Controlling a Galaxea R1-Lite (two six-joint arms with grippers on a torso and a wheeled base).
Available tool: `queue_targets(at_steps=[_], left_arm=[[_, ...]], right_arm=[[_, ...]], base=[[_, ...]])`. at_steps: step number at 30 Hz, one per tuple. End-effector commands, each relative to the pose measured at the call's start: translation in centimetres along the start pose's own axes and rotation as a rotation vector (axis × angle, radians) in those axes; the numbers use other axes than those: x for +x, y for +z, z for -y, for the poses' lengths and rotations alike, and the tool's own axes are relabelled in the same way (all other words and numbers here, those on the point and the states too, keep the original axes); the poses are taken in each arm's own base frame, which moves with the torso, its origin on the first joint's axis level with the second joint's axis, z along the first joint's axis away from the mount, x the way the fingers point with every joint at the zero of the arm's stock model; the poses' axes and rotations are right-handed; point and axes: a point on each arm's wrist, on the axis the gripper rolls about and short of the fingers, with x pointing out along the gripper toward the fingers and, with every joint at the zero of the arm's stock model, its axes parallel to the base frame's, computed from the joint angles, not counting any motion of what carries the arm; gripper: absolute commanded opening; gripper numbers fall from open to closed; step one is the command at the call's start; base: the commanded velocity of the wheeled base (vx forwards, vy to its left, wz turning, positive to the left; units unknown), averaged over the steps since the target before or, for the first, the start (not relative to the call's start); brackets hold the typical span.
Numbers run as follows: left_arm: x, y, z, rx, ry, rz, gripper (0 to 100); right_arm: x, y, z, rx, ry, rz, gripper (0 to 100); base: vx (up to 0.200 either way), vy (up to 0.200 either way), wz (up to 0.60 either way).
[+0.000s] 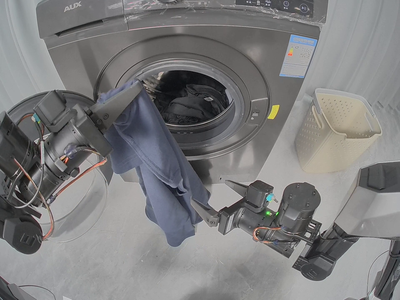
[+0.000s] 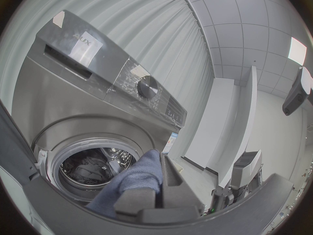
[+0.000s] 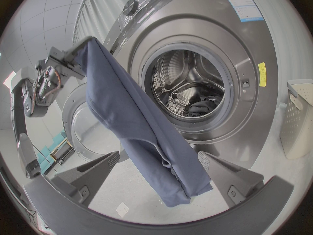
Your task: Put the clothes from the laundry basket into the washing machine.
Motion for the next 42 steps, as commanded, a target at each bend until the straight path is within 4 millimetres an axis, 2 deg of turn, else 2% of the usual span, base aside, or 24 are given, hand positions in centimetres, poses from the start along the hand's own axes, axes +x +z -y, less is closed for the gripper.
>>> queue_targets(at_steps=[1,12,19,23,34,42], left_arm=[[-0.4,1.6,0.8,0.015,-0.023,0.045,0],[-0.5,1.8,0.9,0.018,-0.028,0.051,0],[-0.7,2.4,1.2,0.018,-0.042,0.066,0],[-0.8,2.4,1.3,0.019,-0.046,0.066,0],[-0.9,2.3,1.3,0.014,-0.045,0.060,0],[-0.9,2.1,1.2,0.003,-0.042,0.053,0]], right_arm=[[0.9,-2.1,0.9,-0.004,-0.021,-0.050,100],[3.4,-5.0,1.5,-0.006,-0.026,-0.085,100],[5.7,-7.1,2.2,-0.005,-0.054,-0.099,100],[6.5,-7.3,2.3,-0.004,-0.058,-0.106,100],[11.1,-8.0,2.2,-0.002,-0.059,-0.115,100],[10.7,-8.3,0.3,0.002,-0.018,-0.125,100]], base=[[0.000,0.000,0.00],[0.000,0.000,0.00],[0.000,0.000,0.00],[0.000,0.000,0.00],[0.000,0.000,0.00],[0.000,0.000,0.00]])
